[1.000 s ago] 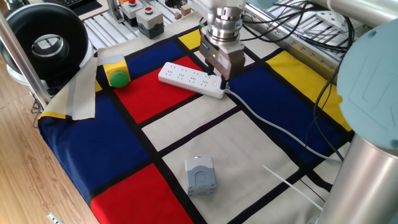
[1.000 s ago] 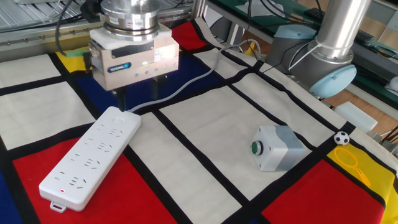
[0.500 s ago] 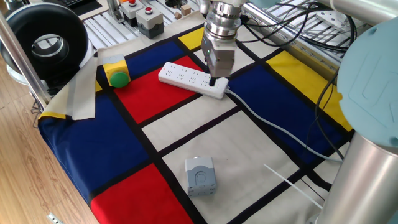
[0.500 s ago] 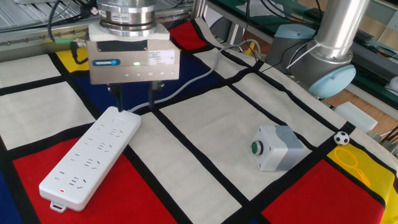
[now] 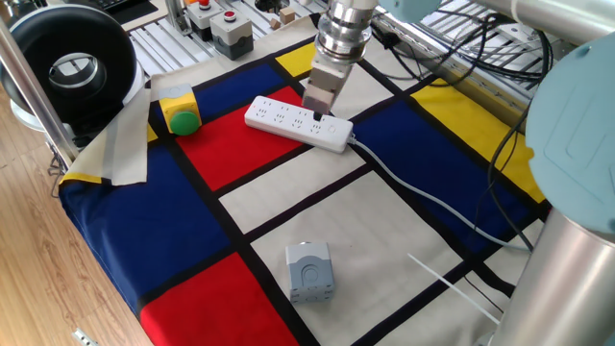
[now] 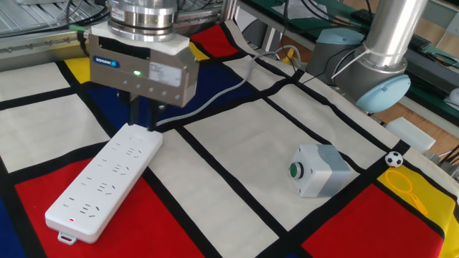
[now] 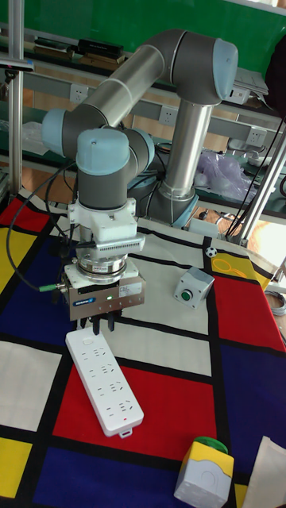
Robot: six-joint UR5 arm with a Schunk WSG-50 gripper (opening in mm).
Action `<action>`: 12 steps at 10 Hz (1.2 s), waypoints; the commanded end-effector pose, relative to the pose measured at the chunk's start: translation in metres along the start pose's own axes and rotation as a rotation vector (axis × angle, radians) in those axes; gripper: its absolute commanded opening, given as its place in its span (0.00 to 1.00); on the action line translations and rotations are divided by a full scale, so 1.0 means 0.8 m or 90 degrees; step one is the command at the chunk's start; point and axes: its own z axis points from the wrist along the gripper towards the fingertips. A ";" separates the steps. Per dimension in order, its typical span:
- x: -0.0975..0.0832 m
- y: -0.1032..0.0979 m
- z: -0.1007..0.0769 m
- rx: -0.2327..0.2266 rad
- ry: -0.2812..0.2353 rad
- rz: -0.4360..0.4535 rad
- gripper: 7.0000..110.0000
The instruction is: Turn on the power strip by pressing the button
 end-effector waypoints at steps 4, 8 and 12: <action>-0.011 -0.005 0.003 0.039 -0.043 0.233 0.00; -0.022 0.001 0.008 0.038 -0.066 0.251 0.00; -0.018 -0.017 0.013 0.047 -0.050 0.235 0.00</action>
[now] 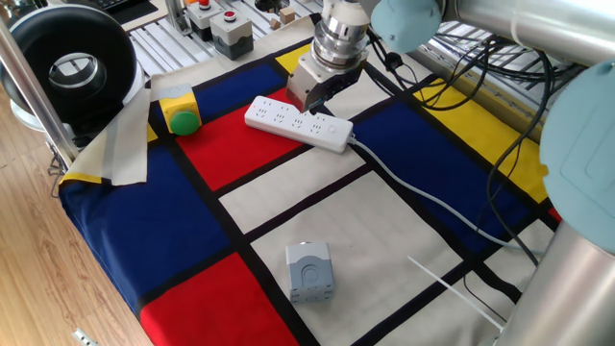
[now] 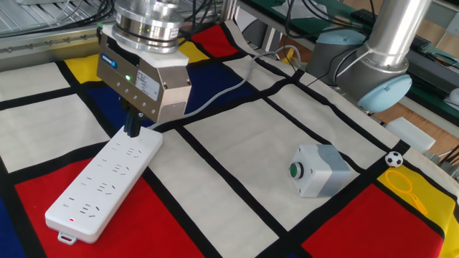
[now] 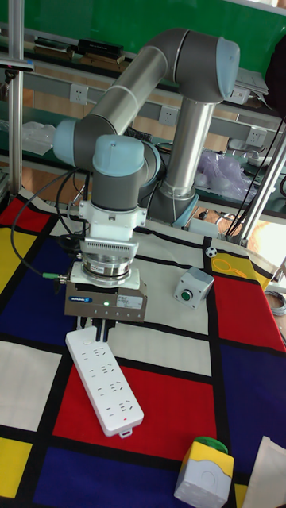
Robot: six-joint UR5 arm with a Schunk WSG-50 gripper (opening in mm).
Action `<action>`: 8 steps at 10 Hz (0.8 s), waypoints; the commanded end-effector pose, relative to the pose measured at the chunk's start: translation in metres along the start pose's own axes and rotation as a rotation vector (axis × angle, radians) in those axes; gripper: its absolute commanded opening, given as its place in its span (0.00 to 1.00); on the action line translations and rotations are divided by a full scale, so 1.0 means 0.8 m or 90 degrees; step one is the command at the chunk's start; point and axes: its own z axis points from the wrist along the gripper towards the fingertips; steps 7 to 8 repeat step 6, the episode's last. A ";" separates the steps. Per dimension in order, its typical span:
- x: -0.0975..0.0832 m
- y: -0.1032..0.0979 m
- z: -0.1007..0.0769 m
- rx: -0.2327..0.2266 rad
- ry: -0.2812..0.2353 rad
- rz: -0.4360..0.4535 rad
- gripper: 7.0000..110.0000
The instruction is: Turn on the power strip by pressing the button
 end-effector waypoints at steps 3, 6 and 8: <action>-0.013 -0.001 0.007 -0.015 -0.004 -0.006 0.00; -0.018 0.001 0.010 -0.024 -0.004 -0.008 0.00; -0.018 0.001 0.010 -0.024 -0.004 -0.008 0.00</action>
